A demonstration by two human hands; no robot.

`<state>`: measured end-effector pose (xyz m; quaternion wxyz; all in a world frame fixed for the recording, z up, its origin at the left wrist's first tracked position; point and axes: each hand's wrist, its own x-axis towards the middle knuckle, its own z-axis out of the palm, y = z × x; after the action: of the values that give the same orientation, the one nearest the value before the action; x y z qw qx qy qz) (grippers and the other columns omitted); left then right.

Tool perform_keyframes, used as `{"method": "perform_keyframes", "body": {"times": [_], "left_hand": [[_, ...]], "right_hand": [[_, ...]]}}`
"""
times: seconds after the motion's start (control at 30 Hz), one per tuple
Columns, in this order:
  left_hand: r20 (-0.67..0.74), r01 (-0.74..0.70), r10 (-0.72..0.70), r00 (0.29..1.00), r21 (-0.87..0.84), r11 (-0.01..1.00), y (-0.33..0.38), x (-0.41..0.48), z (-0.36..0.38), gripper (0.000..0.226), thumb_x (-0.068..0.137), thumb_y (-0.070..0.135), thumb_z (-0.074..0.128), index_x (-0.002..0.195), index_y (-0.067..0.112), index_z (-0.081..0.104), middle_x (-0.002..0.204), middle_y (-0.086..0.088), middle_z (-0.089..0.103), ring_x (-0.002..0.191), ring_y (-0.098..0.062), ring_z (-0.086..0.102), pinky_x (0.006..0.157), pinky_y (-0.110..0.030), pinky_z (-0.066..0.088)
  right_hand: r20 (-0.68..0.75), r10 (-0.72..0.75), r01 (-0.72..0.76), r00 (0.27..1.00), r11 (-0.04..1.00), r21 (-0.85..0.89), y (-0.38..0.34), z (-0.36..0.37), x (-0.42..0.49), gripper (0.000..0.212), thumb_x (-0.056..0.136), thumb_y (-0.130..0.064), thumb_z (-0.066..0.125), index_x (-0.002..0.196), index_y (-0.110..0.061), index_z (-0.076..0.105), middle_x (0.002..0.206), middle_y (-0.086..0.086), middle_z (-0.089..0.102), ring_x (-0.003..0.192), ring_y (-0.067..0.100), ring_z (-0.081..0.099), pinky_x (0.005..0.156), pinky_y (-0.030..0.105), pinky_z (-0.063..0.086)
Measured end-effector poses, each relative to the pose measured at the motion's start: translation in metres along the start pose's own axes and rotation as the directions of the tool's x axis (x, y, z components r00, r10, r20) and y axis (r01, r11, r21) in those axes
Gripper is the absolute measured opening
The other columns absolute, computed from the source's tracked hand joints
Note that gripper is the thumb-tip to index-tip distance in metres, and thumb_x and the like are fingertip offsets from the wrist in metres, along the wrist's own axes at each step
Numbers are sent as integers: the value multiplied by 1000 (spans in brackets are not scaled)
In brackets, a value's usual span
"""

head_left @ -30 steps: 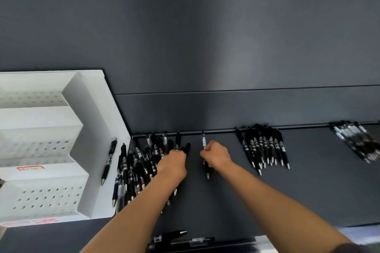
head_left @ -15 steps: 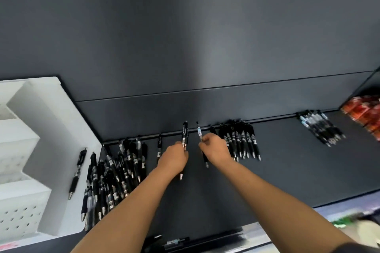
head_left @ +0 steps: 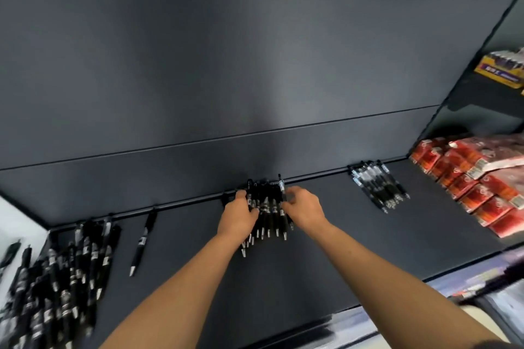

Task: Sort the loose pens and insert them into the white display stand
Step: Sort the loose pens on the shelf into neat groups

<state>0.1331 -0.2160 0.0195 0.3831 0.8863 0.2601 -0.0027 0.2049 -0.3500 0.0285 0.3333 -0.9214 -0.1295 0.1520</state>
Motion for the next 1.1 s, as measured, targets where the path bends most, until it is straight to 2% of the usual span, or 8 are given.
{"method": "perform_keyframes", "body": {"times": [0.1,0.17,0.27,0.43,0.63,0.83,0.97,1.1], "left_hand": [[-21,-35,37,999,81,996,10,3,17,58,92,14,51,143,17,23,81,-3,56,71,-19,56,63,-31,46],[-27,-27,33,999,176,984,15,4,24,57,93,15,48,144,21,23,101,-9,57,85,-24,58,68,-33,46],[-26,41,-34,999,315,948,23,4,31,54,93,19,47,143,23,26,129,-13,40,100,-33,55,72,-35,43],[-64,82,-57,996,509,857,31,-1,43,40,92,25,50,130,19,39,122,-8,37,105,-27,50,70,-37,45],[-15,-132,165,986,534,835,54,9,64,38,92,28,47,130,22,43,123,-3,43,112,-24,45,81,-36,46],[69,-294,299,952,489,821,91,32,96,32,93,32,46,124,24,49,121,0,51,115,-22,46,87,-34,42],[119,-362,347,930,455,814,111,43,116,28,93,31,46,119,25,52,117,1,52,112,-20,47,86,-31,40],[134,-387,367,921,444,808,120,51,125,24,93,30,47,115,25,54,113,2,53,110,-19,48,87,-32,40]], "right_hand": [[38,1,-2,999,1000,7,21,-14,8,40,90,-17,55,130,-15,53,108,9,65,96,25,63,80,34,51],[62,-8,8,998,1000,4,32,-20,12,42,91,-18,56,132,-15,51,111,10,64,99,25,62,83,34,51],[84,-19,18,996,1000,12,46,-28,18,42,91,-19,57,132,-15,51,114,11,64,102,26,61,86,34,50],[100,-26,25,995,1000,8,64,-39,24,39,91,-19,57,130,-15,53,110,10,65,101,26,62,87,36,52],[24,-37,39,999,994,-101,81,-57,35,36,92,-22,51,129,-23,51,105,6,66,92,30,64,73,34,51],[-190,17,-77,982,946,-316,124,-103,53,27,92,-20,47,117,-21,56,106,10,67,98,33,62,65,30,40],[-238,54,-157,970,885,-438,151,-130,72,21,93,-16,46,112,-14,55,109,11,64,101,33,60,67,33,43],[-195,37,-132,980,858,-497,164,-139,85,32,92,-11,48,124,-14,51,125,10,51,112,33,52,79,39,48]]}}
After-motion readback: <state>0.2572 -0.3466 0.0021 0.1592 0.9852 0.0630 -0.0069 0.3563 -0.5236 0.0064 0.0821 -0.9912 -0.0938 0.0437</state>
